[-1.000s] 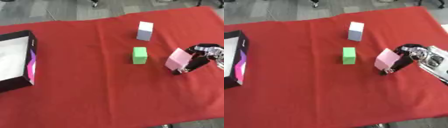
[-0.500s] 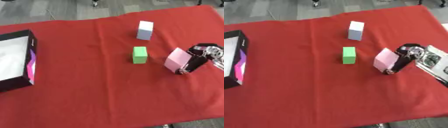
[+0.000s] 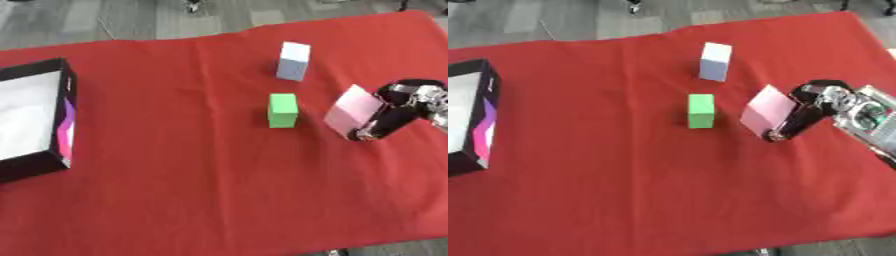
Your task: Pick up the objects with one hand, pass them to the other hand, and then place them into the box on the other side of the table.
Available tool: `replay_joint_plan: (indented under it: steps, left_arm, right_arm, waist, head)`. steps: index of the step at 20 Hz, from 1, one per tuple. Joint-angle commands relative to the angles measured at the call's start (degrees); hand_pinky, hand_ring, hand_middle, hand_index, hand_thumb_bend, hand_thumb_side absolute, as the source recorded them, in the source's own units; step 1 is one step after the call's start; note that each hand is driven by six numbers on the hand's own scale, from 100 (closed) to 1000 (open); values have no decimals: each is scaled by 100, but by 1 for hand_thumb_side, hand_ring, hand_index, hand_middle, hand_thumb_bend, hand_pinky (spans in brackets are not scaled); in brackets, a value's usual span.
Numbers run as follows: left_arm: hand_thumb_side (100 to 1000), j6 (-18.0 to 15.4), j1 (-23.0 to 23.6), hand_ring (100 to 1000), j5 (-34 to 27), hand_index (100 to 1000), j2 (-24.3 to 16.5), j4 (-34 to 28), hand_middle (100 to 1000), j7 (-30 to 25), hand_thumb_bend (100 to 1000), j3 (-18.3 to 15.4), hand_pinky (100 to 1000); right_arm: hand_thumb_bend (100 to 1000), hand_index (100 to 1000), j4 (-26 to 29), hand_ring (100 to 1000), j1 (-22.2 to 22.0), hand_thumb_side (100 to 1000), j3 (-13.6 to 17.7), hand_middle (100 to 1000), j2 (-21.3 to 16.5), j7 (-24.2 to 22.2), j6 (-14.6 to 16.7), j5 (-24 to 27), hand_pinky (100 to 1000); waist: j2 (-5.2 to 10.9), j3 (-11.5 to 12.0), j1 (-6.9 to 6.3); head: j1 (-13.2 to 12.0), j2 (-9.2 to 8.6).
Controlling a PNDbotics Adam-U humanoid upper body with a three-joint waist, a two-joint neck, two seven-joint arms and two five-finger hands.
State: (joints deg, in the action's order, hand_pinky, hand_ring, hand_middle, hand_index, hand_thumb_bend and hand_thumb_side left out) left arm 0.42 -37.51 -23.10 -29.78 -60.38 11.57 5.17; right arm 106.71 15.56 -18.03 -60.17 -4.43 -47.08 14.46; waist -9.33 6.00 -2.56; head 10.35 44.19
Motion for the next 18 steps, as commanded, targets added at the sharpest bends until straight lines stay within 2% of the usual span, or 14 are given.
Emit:
replay_joint_plan:
  steps: [1, 2, 3, 4, 7, 10, 11, 12, 14, 15, 16, 18]
  left_arm:
    - [749, -22, -38, 866, 25, 890, -306, -275, 843, -11, 500, -1, 842]
    - [746, -26, -24, 866, 57, 889, -341, -373, 841, -30, 501, 14, 840]
    - [738, -25, -9, 864, 109, 888, -383, -499, 838, -62, 504, 42, 839]
    - [728, -13, 7, 863, 183, 886, -432, -647, 836, -109, 510, 81, 838]
    - [712, 96, 66, 858, 470, 883, -552, -1087, 827, -275, 518, 172, 838]
    - [658, 188, 107, 847, 1043, 874, -789, -1829, 802, -845, 544, 430, 836]
    - [650, 249, 124, 845, 1215, 874, -850, -2063, 800, -1047, 546, 483, 836]
    - [635, 318, 139, 844, 1355, 874, -907, -2281, 798, -1231, 550, 521, 836]
    - [619, 450, 159, 843, 1571, 874, -1020, -2681, 798, -1596, 550, 612, 836]
    - [609, 519, 163, 843, 1658, 874, -1080, -2873, 798, -1785, 678, 659, 836]
    - [607, 600, 162, 843, 1748, 874, -1141, -3077, 799, -1981, 550, 699, 836]
    - [609, 753, 137, 843, 1896, 871, -1219, -3416, 802, -2277, 547, 774, 836]
  right_arm:
    - [370, 625, 443, 712, 69, 100, 325, 505, -72, 156, 204, 278, 835]
    - [367, 627, 572, 709, 90, 100, 386, 506, -11, 204, 298, 362, 835]
    - [408, 629, 678, 708, 129, 102, 423, 507, 67, 247, 393, 441, 843]
    - [364, 630, 734, 706, 186, 100, 431, 508, 157, 281, 499, 511, 845]
    - [359, 632, 782, 702, 336, 100, 380, 510, 387, 377, 723, 629, 844]
    - [357, 636, 787, 697, 595, 100, 252, 514, 731, 393, 999, 604, 845]
    - [392, 636, 788, 697, 675, 100, 202, 514, 826, 393, 1067, 558, 844]
    - [358, 637, 787, 697, 750, 100, 151, 515, 913, 385, 1126, 500, 843]
    - [353, 638, 787, 697, 901, 100, 44, 517, 1073, 336, 1259, 363, 841]
    - [352, 638, 778, 697, 966, 100, -21, 517, 1145, 288, 1326, 275, 842]
    - [349, 639, 746, 698, 1032, 100, -94, 518, 1232, 219, 1411, 168, 843]
    - [345, 639, 646, 698, 1162, 100, -238, 518, 1409, 78, 1582, -60, 843]
  waist:
    - [56, -10, -29]
    - [64, -11, -34]
    - [73, -7, -41]
    - [82, -2, -49]
    - [103, 14, -69]
    - [146, 69, -134]
    - [156, 81, -150]
    - [164, 90, -166]
    - [178, 107, -194]
    - [184, 119, -207]
    - [190, 132, -221]
    - [200, 161, -251]
  head:
    - [-62, -8]
    - [-77, -8]
    - [-90, -8]
    - [-100, -8]
    - [-112, -8]
    - [-100, -8]
    - [-99, -8]
    - [-99, -8]
    - [-93, -8]
    - [-78, -8]
    - [-59, -8]
    - [-24, -8]
